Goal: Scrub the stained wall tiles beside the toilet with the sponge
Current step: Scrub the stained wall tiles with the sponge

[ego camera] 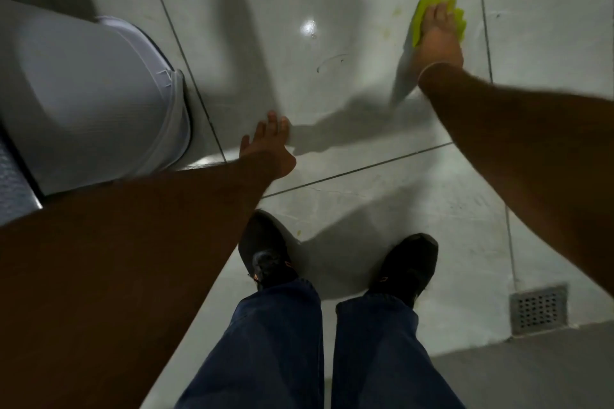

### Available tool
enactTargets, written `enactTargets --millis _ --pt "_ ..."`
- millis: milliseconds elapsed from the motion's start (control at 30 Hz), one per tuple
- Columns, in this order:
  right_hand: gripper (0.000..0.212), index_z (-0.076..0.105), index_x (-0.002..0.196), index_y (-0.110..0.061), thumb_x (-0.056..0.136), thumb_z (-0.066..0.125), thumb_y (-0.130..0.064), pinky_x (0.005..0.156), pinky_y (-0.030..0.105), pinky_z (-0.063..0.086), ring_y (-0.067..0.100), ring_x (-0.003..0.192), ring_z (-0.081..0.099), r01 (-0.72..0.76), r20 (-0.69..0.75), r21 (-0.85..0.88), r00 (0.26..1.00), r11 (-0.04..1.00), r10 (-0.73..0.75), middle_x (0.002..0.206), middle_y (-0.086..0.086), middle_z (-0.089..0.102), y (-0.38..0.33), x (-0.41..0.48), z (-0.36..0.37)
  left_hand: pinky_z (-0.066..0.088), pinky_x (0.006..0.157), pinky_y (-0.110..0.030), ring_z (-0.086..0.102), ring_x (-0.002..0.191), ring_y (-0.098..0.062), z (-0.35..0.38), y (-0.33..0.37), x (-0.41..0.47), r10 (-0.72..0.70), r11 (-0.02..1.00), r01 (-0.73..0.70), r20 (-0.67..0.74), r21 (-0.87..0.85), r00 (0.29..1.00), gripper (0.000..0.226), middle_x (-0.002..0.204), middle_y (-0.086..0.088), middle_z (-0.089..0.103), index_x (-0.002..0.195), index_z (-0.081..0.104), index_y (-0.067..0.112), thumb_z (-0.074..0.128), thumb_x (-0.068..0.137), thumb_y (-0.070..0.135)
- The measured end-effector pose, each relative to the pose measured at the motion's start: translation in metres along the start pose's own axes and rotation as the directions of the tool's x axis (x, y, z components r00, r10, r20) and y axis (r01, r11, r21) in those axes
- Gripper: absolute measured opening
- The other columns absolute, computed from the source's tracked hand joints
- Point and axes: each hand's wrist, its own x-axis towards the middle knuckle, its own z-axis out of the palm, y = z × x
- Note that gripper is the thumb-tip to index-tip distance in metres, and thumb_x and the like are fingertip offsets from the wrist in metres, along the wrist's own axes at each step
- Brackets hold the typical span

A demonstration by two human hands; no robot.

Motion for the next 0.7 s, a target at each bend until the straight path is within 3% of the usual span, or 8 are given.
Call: enactTargets --millis 67,167,267,367,433,567,633,700 --pt "0.070 0.019 0.159 -0.001 0.097 0.049 -0.014 0.129 0.047 0.011 0.039 0.155 0.014 -0.036 -0.002 0.041 0.999 0.999 0.036 0.167 0.023 0.016 -0.017 0.012 0.000 0.006 0.130 -0.056 -0.006 0.163 -0.027 -0.001 -0.003 0.003 -0.001 1.000 0.001 0.016 -0.004 1.000 0.087 0.175 0.000 -0.017 0.167 -0.004 0.025 0.049 0.098 0.026" --pt "0.075 0.019 0.160 -0.005 0.093 0.052 -0.007 0.129 0.052 0.004 0.043 0.155 0.010 0.260 0.053 -0.023 0.964 0.965 -0.259 0.167 0.025 0.013 -0.045 -0.011 0.016 0.005 0.129 -0.057 -0.006 0.163 -0.025 -0.004 -0.005 0.006 -0.015 1.000 0.015 0.048 -0.001 0.999 0.087 0.175 0.001 -0.018 0.166 -0.004 0.027 0.049 0.097 0.027" --pt "0.057 0.032 0.157 -0.005 0.101 0.043 -0.004 0.127 0.055 0.008 0.042 0.152 0.023 0.635 0.179 -0.111 0.770 0.765 -0.613 0.163 0.022 0.029 -0.051 -0.060 0.038 0.005 0.130 -0.057 -0.006 0.163 -0.025 -0.007 -0.002 0.008 -0.026 1.000 0.025 0.072 0.009 0.997 0.087 0.175 0.001 -0.019 0.166 -0.006 0.027 0.048 0.098 0.028" --pt "0.046 0.041 0.153 -0.005 0.106 0.041 -0.006 0.125 0.051 0.024 0.038 0.150 0.033 0.779 0.262 -0.098 0.621 0.620 -0.739 0.161 0.017 0.036 -0.025 -0.083 0.041 0.006 0.130 -0.056 -0.006 0.163 -0.026 -0.009 0.000 0.007 -0.030 0.999 0.029 0.086 0.014 0.996 0.089 0.175 -0.001 -0.019 0.166 -0.006 0.025 0.049 0.098 0.029" --pt "0.049 0.035 0.156 -0.008 0.107 0.045 -0.011 0.127 0.049 0.019 0.038 0.152 0.026 0.708 0.228 -0.122 0.702 0.695 -0.675 0.165 0.017 0.028 -0.005 -0.065 0.026 0.007 0.130 -0.056 -0.005 0.163 -0.027 -0.010 -0.001 0.006 -0.020 0.999 0.017 0.083 0.034 0.996 0.091 0.175 -0.002 -0.019 0.166 -0.008 0.024 0.051 0.097 0.029" --pt "0.064 0.020 0.159 -0.002 0.101 0.046 -0.005 0.129 0.050 0.010 0.042 0.154 0.014 0.231 0.062 -0.136 0.973 0.963 -0.224 0.167 0.023 0.015 0.004 0.004 -0.012 0.007 0.130 -0.057 -0.004 0.163 -0.027 -0.007 -0.005 0.007 -0.004 0.998 0.000 0.079 0.060 0.997 0.093 0.175 -0.003 -0.019 0.166 -0.008 0.024 0.051 0.096 0.029" --pt "0.069 0.021 0.158 0.001 0.096 0.050 -0.006 0.128 0.050 0.010 0.042 0.154 0.014 0.065 0.060 -0.084 0.996 0.994 -0.060 0.166 0.025 0.016 -0.013 0.028 -0.023 0.008 0.130 -0.057 -0.004 0.163 -0.027 -0.005 -0.004 0.007 -0.011 0.998 0.006 0.067 0.069 0.998 0.093 0.175 -0.002 -0.019 0.166 -0.008 0.024 0.052 0.095 0.029" --pt "0.071 0.022 0.157 0.002 0.094 0.052 -0.007 0.127 0.049 0.009 0.043 0.154 0.015 0.113 0.090 -0.058 0.990 0.992 -0.108 0.165 0.027 0.018 -0.044 0.031 -0.020 0.008 0.130 -0.058 -0.004 0.163 -0.028 -0.006 -0.003 0.007 -0.006 0.998 0.001 0.062 0.070 0.998 0.094 0.175 -0.003 -0.019 0.166 -0.008 0.023 0.052 0.095 0.029"
